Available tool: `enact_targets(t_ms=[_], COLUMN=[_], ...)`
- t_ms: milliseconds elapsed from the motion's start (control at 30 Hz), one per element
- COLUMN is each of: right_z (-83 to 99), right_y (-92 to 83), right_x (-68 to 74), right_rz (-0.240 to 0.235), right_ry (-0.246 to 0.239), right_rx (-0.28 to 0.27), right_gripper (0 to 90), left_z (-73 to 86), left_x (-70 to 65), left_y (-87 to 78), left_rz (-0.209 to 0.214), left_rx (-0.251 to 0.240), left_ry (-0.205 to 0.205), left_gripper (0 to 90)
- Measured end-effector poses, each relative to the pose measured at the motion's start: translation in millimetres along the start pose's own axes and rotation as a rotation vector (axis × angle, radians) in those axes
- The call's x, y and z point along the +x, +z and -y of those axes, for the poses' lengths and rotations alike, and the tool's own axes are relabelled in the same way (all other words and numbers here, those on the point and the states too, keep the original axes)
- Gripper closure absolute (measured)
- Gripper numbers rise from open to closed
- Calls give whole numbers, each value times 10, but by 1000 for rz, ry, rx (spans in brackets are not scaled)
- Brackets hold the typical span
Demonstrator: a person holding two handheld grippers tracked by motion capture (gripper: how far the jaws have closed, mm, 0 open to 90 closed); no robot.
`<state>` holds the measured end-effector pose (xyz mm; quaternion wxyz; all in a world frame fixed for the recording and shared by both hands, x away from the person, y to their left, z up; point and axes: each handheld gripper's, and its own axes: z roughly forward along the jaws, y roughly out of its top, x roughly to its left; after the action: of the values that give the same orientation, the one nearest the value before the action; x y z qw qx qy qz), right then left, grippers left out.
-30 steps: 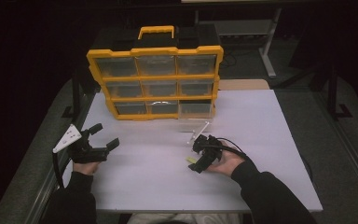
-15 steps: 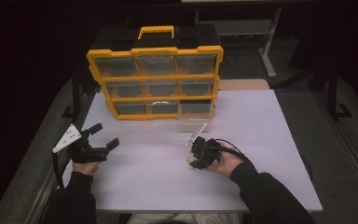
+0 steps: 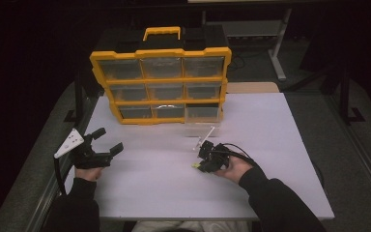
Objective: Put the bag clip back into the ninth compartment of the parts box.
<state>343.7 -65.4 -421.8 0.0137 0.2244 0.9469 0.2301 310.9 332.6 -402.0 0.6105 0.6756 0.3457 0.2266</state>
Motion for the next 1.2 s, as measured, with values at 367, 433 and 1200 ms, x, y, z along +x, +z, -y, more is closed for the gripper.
enact_targets(t_ms=[367, 433, 1200], right_z=[-64, -89, -301], right_y=[-171, -203, -589], right_x=[-48, -52, -184], right_rz=[-19, -21, 12], right_ry=[2, 2, -10], right_rx=[-64, -74, -171], right_gripper=[767, 767, 767], left_z=[2, 1, 1], left_x=[-1, -1, 3], left_y=[2, 1, 0], left_rz=[1, 0, -1], left_rx=[3, 1, -2], left_ry=[2, 1, -1], left_gripper=[0, 0, 0])
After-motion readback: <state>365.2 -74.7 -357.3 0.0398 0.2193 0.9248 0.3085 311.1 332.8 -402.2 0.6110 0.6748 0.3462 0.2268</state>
